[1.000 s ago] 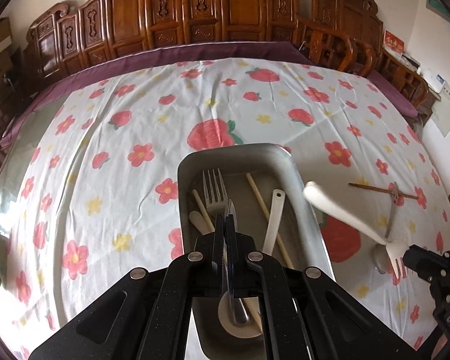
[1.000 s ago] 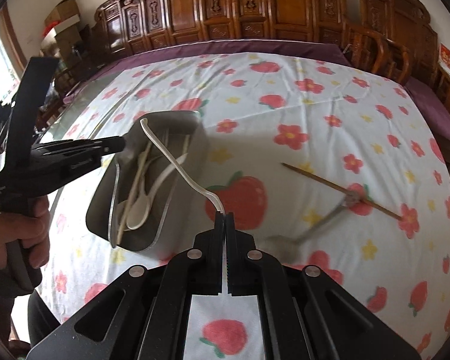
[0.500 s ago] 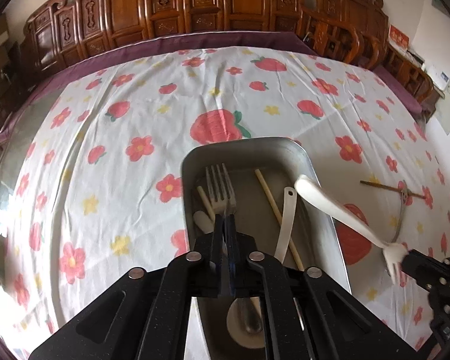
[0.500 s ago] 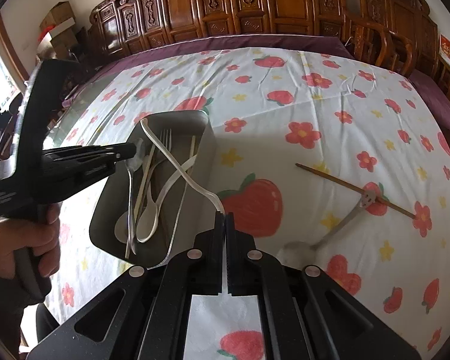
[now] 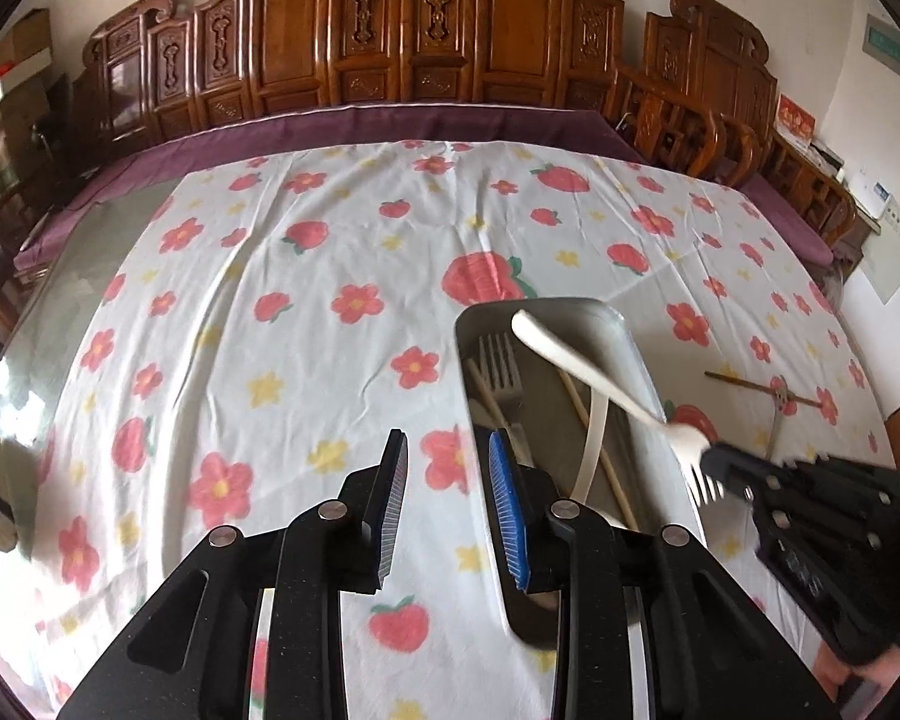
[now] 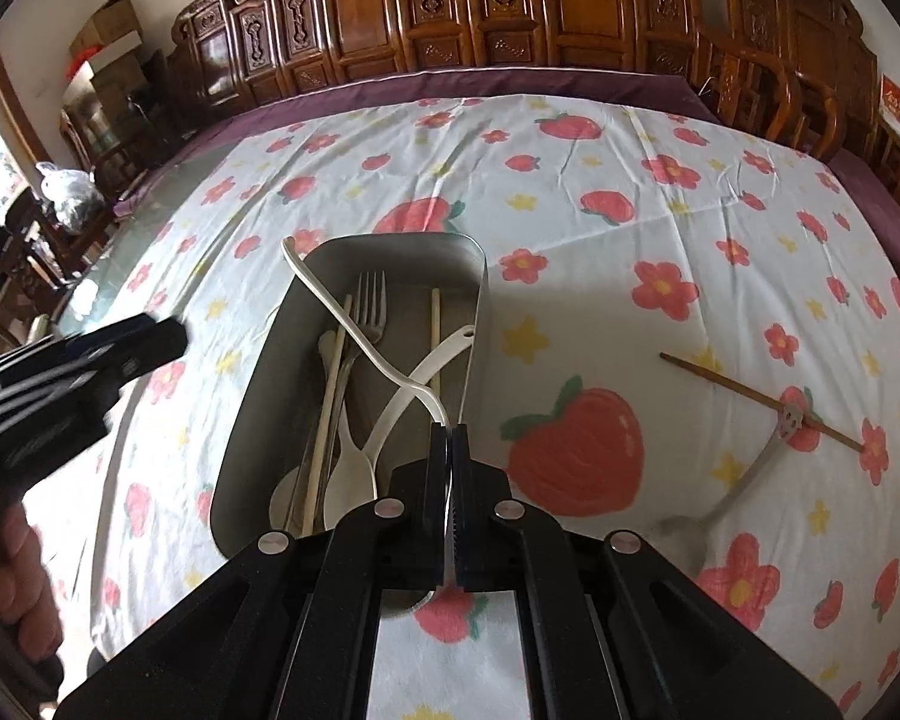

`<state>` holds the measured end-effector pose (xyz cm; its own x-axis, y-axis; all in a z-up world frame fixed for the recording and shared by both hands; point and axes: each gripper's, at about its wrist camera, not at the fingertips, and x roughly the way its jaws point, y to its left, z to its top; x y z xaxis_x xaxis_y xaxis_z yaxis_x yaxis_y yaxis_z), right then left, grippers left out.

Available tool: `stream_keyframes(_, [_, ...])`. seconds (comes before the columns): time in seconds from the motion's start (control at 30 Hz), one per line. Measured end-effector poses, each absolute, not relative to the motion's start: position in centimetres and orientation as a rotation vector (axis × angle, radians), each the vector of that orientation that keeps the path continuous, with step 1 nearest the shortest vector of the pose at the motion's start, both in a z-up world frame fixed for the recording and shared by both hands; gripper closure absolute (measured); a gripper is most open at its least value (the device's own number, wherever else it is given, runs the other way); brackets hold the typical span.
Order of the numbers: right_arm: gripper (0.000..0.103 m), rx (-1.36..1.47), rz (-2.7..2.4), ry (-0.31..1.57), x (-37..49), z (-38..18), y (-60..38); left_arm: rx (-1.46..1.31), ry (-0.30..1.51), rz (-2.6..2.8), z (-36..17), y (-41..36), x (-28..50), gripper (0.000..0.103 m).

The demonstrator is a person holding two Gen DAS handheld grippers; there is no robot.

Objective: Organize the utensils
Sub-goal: 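Lower the white plastic fork into the tray and open the right tool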

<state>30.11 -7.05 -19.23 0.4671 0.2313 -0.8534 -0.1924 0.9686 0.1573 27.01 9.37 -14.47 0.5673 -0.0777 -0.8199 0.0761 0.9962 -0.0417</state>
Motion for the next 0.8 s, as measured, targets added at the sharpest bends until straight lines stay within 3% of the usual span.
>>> stream_keyframes(0.27, [0.098, 0.037, 0.251, 1.067, 30.8, -20.0, -5.3, -0.011, 0.968, -0.088, -14.7, 11.0, 25.1, 0.077])
stream_keyframes(0.4, [0.082, 0.083, 0.376, 1.069, 29.9, -19.9, -4.5, -0.012, 0.964, -0.081, -14.5, 11.4, 24.5, 0.077])
stream_keyframes(0.73, [0.082, 0.038, 0.448, 1.016, 28.4, -18.4, -6.2, -0.019, 0.961, -0.089, -14.3, 10.8, 23.4, 0.076])
stream_keyframes(0.8, [0.082, 0.032, 0.461, 1.005, 28.0, -17.9, -7.0, -0.021, 0.958, -0.087, -14.1, 10.5, 23.2, 0.068])
